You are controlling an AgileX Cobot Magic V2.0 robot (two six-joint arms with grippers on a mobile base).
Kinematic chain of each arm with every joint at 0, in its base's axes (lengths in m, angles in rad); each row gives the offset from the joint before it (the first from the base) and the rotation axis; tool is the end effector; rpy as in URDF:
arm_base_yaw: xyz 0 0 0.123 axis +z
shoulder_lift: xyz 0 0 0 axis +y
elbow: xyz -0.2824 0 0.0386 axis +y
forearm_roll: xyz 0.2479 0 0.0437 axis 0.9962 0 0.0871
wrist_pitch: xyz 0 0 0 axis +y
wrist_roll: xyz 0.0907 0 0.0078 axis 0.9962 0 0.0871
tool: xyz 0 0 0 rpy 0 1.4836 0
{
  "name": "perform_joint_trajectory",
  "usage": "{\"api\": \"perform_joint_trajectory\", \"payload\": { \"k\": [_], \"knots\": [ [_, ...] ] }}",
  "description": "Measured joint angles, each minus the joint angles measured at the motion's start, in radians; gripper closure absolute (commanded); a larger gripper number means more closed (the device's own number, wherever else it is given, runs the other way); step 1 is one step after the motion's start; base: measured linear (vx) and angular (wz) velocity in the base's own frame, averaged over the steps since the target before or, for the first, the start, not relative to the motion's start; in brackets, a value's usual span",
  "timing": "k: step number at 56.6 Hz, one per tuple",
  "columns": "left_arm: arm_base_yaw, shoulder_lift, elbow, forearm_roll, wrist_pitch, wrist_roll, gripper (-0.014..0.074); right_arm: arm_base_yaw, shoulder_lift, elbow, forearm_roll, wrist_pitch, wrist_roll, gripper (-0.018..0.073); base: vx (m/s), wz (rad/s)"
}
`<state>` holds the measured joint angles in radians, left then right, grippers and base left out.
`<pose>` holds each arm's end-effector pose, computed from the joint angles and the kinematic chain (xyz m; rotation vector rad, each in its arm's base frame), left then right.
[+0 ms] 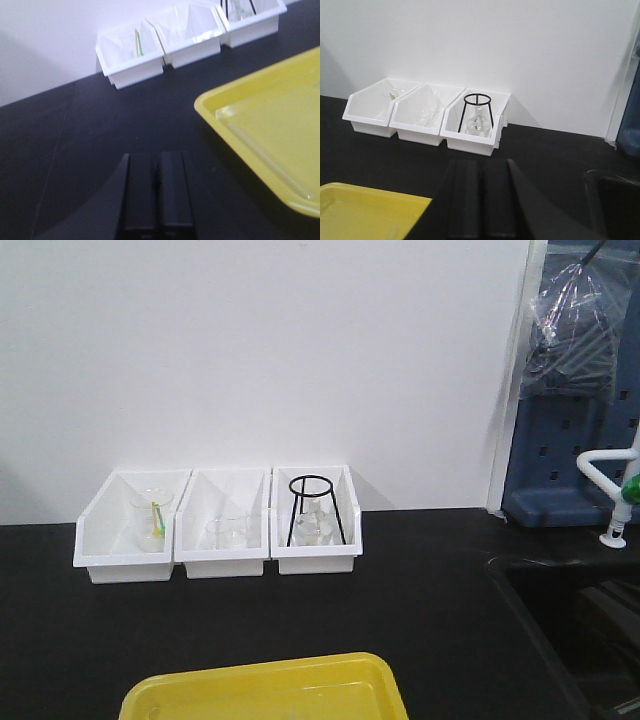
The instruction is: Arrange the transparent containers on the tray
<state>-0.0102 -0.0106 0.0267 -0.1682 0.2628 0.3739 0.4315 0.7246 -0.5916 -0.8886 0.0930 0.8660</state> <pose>0.0551 -0.0045 0.1812 0.2260 1.7454 0.1081 0.1444 0.0592 0.3400 -0.3233 1.6498 0.2494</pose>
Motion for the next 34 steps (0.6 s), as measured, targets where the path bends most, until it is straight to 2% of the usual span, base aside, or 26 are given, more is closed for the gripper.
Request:
{"api": "perform_joint_trajectory", "payload": {
  "k": [34],
  "knots": [
    [0.000,0.000,0.001,0.006,0.009,0.000,0.0603,0.000,0.000,0.000,0.000,0.000,0.000,0.0571,0.00,0.00]
  ]
}}
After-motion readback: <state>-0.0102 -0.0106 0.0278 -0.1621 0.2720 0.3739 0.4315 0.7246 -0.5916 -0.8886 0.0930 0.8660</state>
